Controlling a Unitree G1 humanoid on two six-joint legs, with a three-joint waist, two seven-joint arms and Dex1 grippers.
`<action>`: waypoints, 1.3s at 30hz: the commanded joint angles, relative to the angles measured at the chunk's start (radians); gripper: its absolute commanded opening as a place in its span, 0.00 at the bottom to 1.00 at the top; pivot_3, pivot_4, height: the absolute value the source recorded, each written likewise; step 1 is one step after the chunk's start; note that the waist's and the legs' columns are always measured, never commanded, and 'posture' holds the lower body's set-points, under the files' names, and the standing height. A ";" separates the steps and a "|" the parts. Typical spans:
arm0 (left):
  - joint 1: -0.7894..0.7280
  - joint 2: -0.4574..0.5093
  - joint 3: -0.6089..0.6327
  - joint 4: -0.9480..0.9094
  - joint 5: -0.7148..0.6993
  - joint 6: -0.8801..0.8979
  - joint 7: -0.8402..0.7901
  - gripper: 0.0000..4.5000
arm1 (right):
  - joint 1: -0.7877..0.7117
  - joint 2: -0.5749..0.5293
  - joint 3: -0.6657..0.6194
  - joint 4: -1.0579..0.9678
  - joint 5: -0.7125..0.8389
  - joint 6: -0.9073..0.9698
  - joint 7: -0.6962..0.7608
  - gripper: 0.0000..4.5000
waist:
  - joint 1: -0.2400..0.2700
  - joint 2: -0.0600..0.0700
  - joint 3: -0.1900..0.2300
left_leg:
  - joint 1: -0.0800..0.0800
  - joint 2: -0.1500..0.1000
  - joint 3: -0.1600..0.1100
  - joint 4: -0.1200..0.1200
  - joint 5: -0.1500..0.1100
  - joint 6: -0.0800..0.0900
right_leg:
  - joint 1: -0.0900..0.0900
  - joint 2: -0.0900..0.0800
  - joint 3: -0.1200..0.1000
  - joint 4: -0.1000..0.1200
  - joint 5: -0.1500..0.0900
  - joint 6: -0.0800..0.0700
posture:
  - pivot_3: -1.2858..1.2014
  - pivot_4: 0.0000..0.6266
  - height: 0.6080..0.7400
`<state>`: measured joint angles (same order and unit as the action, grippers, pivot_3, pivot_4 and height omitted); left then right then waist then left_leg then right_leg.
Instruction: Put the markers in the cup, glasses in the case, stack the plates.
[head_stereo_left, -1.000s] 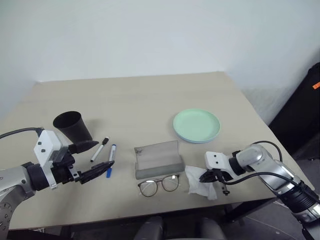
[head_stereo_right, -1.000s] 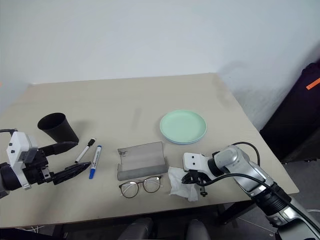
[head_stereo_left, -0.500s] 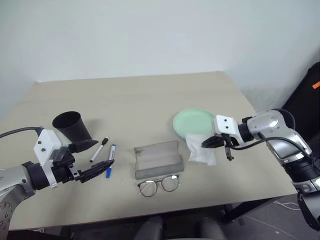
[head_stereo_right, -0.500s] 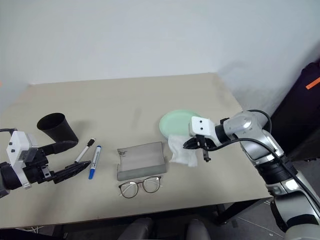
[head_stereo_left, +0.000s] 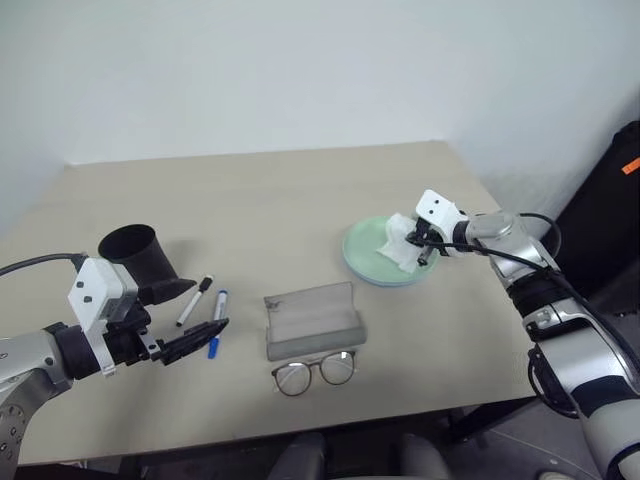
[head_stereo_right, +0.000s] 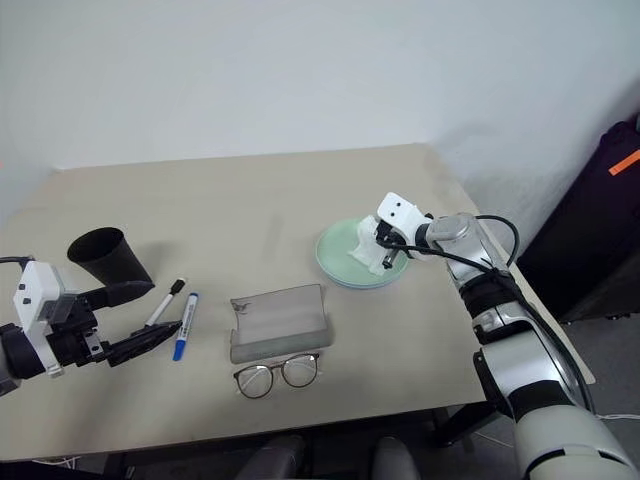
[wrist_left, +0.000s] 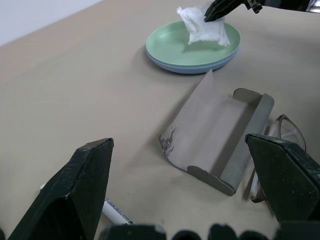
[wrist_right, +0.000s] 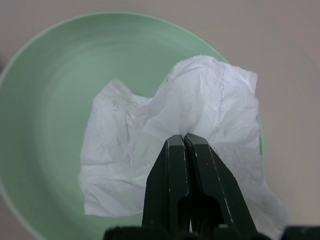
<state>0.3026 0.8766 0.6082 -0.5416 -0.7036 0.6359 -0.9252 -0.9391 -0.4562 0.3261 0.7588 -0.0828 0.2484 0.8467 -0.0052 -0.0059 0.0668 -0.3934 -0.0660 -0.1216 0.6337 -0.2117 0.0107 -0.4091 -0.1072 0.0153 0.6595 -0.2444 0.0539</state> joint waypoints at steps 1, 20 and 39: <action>-0.002 0.003 0.009 -0.035 0.000 -0.007 0.009 1.00 | -0.049 0.016 -0.042 0.022 -0.012 -0.036 -0.048 0.14 | -0.004 0.000 0.000 | 0.000 0.001 0.000 0.000 0.000 0.000 | 0.000 0.001 0.000 0.000 0.000 0.000 | 0.52 0.00 0.68; -0.066 0.056 -0.385 -0.028 0.144 -0.037 -0.050 1.00 | 0.162 -0.249 -0.249 -0.754 0.486 0.414 0.460 0.51 | -0.014 0.003 0.001 | 0.000 0.006 0.001 0.002 -0.002 -0.002 | 0.001 0.004 0.000 -0.001 -0.001 0.002 | 0.52 0.00 0.68; -0.378 0.006 -0.747 0.154 0.257 -0.083 -0.174 1.00 | 0.265 -0.257 -0.210 -0.905 0.500 0.477 0.344 0.99 | -0.014 0.002 0.001 | -0.001 0.007 0.001 0.005 -0.002 -0.002 | 0.001 0.004 -0.001 -0.001 -0.001 0.002 | 0.52 0.00 0.68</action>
<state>-0.0537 0.8873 -0.1293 -0.3835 -0.4546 0.5685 -1.0873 -0.6674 -0.6996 0.1314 -0.1098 0.4018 0.7234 1.1987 -0.0187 -0.0036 0.0675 -0.3949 -0.0595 -0.1206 0.6386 -0.2135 0.0091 -0.4082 -0.1029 0.0147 0.6588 -0.2451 0.0557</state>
